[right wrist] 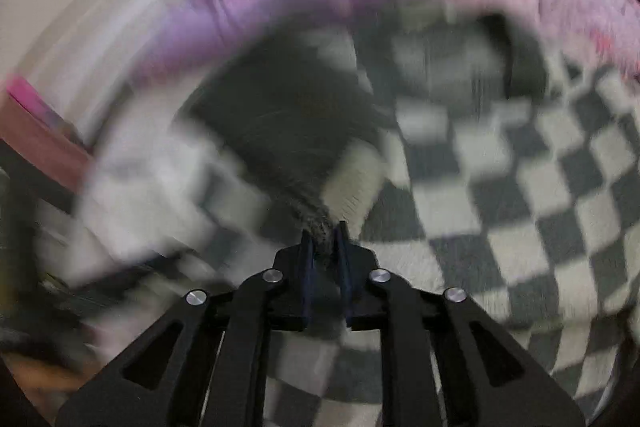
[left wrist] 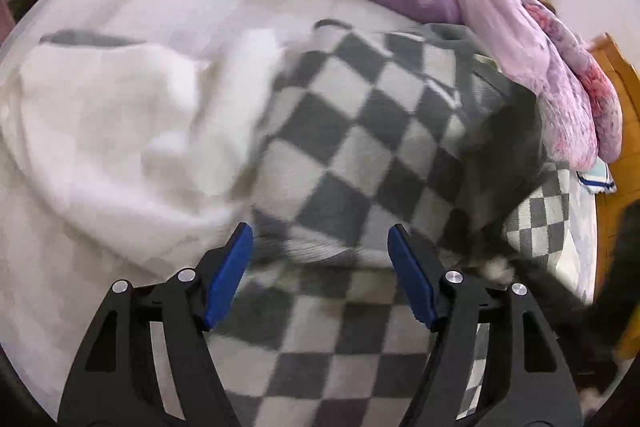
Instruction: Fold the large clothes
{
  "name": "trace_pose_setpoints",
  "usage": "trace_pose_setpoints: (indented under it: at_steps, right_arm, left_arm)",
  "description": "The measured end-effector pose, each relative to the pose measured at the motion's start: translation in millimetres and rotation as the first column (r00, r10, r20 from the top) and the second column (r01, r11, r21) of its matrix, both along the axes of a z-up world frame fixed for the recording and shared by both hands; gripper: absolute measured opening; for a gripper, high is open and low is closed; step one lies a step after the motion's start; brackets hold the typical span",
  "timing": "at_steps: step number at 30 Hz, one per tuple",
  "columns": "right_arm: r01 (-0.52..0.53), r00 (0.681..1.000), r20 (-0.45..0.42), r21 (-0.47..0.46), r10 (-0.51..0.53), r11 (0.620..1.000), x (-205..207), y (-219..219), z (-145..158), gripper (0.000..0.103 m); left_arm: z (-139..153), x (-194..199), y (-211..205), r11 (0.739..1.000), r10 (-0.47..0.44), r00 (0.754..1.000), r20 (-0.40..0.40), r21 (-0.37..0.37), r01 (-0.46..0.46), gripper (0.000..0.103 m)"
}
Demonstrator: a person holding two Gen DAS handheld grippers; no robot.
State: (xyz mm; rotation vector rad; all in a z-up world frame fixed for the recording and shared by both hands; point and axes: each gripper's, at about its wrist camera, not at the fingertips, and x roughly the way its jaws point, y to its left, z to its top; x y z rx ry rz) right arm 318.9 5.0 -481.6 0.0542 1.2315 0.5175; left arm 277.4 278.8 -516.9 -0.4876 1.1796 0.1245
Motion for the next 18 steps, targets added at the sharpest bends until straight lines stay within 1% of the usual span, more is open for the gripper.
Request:
trace_pose_setpoints:
  at_steps: [1,2,3,5,6,7,8,9,10,12,13,14,15,16,18]
  right_arm:
    - [0.004,1.0,-0.018,-0.007,-0.004,1.0,-1.8,-1.4,-3.9,0.015]
    - [0.01,1.0,-0.022,0.009,-0.009,1.0,-3.1,-8.2,-4.2,0.015]
    - [0.006,1.0,-0.01,0.028,-0.006,1.0,-4.9,-13.9,0.2,0.016]
    - [-0.004,1.0,0.0,0.05,0.004,0.999,-7.7,-27.2,13.8,0.025]
    - [-0.012,1.0,0.01,0.067,0.011,0.998,-7.1,-34.5,20.9,0.038]
    - [-0.017,0.999,0.035,0.075,0.015,0.997,-8.1,-42.6,30.8,0.048]
    - [-0.018,0.998,0.064,0.069,0.014,0.997,-13.4,-50.5,38.9,0.048]
    - [-0.016,0.996,0.089,0.07,0.01,0.997,-9.0,-68.4,48.0,0.048]
    - [-0.008,0.997,0.083,0.078,0.002,0.997,-7.9,-78.9,49.9,0.048]
    - [0.024,0.996,0.083,0.086,-0.031,0.996,-0.4,-107.3,55.3,0.048]
    - [0.046,0.994,0.092,0.061,-0.052,0.997,-0.6,-132.9,48.9,0.048]
    - [0.066,0.993,0.094,0.039,-0.07,0.997,0.5,-146.0,47.5,0.048]
    - [0.114,0.99,0.081,0.008,-0.114,0.993,11.4,-166.6,41.7,0.047]
    - [0.157,0.986,0.059,0.0,-0.156,0.988,20.3,-181.5,36.2,0.036]
    - [0.247,0.969,-0.016,0.011,-0.247,0.969,39.5,-216.8,17.3,0.025]
  left_arm:
    - [-0.6,-1.5,1.7,1.0,0.005,1.0,-0.003,-0.003,-0.005,0.071]
    - [-0.4,-2.1,2.3,1.0,0.002,1.0,0.001,-0.006,-0.002,0.072]
    - [-0.6,-1.4,-0.2,1.0,-0.002,1.0,0.005,-0.011,0.002,0.073]
    - [-2.8,2.7,-8.3,1.0,-0.012,1.0,0.015,-0.025,0.013,0.073]
    - [-5.6,7.9,-13.7,0.999,-0.015,1.0,0.014,-0.029,0.016,0.073]
    - [-6.1,11.7,-18.9,0.999,-0.018,1.0,0.016,-0.041,0.018,0.073]
    - [-5.5,15.6,-26.0,0.999,-0.016,1.0,0.024,-0.047,0.017,0.073]
    - [-4.8,20.6,-31.1,0.999,-0.017,0.999,0.028,-0.041,0.018,0.073]
    - [-4.4,23.0,-36.9,0.999,-0.023,0.999,0.03,-0.04,0.024,0.073]
    - [2.8,28.1,-44.7,1.0,-0.005,0.999,0.042,-0.008,0.006,0.073]
    - [7.7,30.4,-46.7,1.0,0.008,0.998,0.059,-0.011,-0.007,0.073]
    - [10.6,33.0,-48.4,0.999,0.014,0.997,0.073,-0.034,-0.011,0.074]
    - [10.5,38.2,-52.2,0.998,0.012,0.997,0.071,-0.058,-0.007,0.075]
    - [8.6,42.8,-56.3,0.998,0.006,0.998,0.061,-0.06,-0.002,0.075]
    - [-1.4,55.9,-69.0,0.999,-0.03,0.999,0.025,-0.02,0.031,0.076]
